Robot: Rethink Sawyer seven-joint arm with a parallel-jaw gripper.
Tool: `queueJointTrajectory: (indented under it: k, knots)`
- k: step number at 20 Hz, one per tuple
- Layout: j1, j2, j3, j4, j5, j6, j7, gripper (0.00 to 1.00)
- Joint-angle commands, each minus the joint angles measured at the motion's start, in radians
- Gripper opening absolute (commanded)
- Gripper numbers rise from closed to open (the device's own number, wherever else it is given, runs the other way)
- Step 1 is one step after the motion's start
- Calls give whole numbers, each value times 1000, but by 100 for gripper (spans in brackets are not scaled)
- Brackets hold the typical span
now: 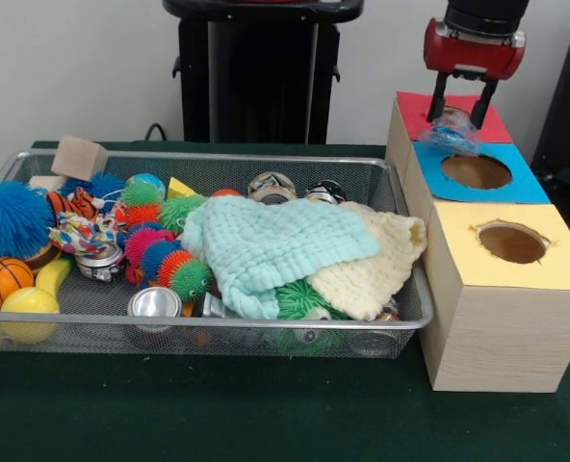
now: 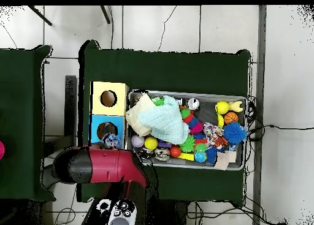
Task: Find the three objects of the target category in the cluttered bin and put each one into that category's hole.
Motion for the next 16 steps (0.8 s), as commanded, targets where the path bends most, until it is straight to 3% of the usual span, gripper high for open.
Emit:
queueJointTrajectory:
  k: [1, 5, 9, 16]
  knots:
    - [9, 34, 17, 28, 56, 26, 259, 0]
    - [25, 44, -4, -26, 65, 87, 268, 0]
    - [-6, 93, 7, -103, 75, 121, 243, 0]
    - [-37, 175, 23, -195, 94, 104, 231, 0]
